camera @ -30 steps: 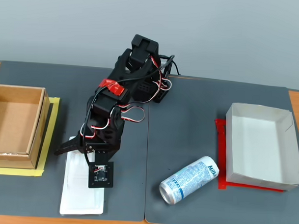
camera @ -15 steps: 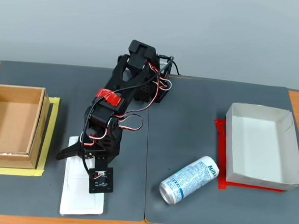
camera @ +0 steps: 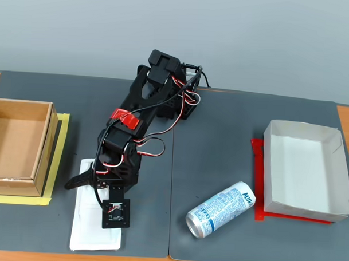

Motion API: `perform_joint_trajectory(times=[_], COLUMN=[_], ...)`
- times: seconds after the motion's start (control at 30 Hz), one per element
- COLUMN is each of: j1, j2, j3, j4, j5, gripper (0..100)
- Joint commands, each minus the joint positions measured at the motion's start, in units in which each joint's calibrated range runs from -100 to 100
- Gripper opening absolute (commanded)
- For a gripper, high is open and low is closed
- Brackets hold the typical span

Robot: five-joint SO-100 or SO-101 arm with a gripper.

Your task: Pick the sandwich and put it in the gray box

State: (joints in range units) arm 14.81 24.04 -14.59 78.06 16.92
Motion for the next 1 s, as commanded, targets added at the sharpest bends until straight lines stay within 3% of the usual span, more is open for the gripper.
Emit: perform_joint_trajectory(times=[0.0,0.47,0.97], j1=[-0.2,-0.2,-0.8], j2=[-0.6,-1.5,-4.4], j3=[-2.5,-2.5,-2.5], j4=[-0.4,0.4,0.5], j5=[0.3,0.1,-0.1], gripper=[43,16,14])
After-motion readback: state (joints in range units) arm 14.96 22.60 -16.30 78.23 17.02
